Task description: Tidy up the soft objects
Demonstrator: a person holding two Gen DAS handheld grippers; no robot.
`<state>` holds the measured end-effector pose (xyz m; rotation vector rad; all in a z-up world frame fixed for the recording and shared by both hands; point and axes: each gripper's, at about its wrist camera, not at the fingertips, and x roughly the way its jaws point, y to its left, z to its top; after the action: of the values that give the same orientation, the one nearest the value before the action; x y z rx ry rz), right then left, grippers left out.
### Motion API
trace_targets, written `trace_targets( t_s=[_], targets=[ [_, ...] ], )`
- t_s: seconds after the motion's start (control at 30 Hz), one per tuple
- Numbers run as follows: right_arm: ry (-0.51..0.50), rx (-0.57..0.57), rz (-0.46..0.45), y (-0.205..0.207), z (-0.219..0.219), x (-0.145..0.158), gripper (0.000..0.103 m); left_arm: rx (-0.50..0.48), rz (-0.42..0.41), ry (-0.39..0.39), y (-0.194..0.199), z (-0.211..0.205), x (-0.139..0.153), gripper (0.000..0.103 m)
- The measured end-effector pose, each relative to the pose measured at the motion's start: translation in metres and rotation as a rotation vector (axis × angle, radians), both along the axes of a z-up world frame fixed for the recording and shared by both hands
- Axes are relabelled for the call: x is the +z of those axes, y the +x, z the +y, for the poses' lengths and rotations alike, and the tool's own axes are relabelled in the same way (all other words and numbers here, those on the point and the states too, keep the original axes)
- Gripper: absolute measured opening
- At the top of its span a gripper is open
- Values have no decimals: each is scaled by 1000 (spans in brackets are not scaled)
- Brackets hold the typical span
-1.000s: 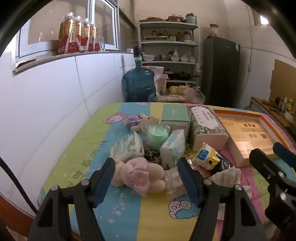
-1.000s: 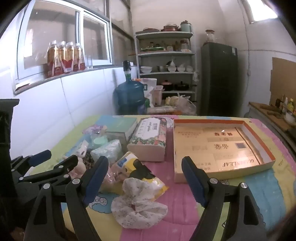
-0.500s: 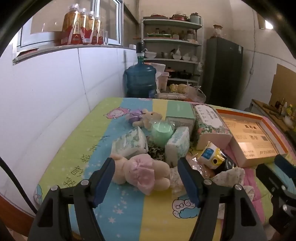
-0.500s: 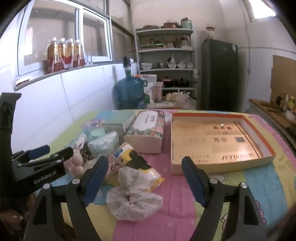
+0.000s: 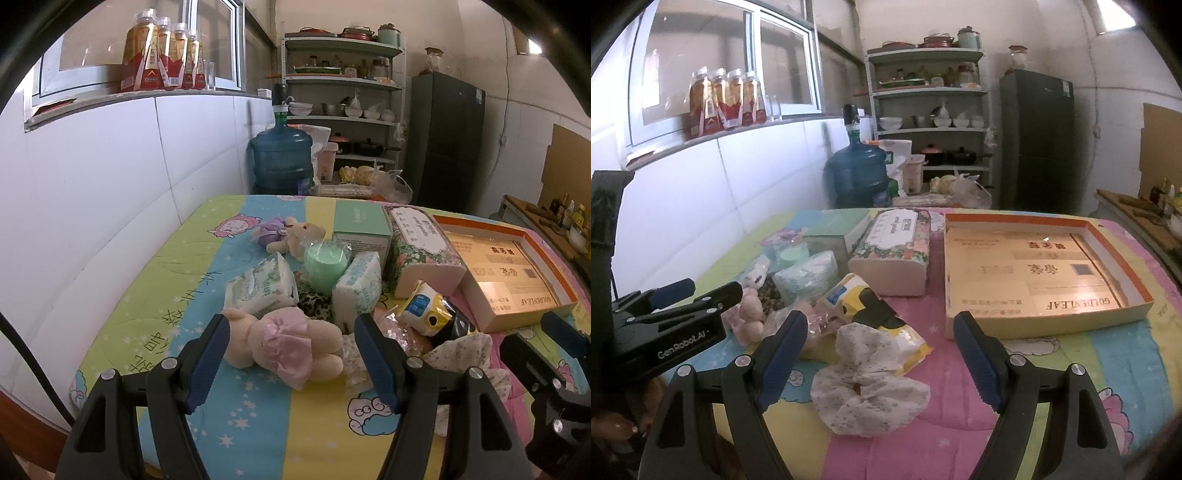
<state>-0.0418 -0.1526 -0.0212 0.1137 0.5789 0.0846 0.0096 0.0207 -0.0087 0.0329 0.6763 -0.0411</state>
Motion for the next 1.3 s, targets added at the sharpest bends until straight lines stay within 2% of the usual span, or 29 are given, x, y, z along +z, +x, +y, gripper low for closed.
trace_targets(
  t_s=[0.7, 1.3],
  targets=[
    [-9, 10, -36, -1, 7, 9, 83, -18, -18, 7, 0, -2, 2, 70],
    [4, 26, -25, -2, 7, 10, 83, -16, -18, 6, -1, -2, 2, 70]
  ],
)
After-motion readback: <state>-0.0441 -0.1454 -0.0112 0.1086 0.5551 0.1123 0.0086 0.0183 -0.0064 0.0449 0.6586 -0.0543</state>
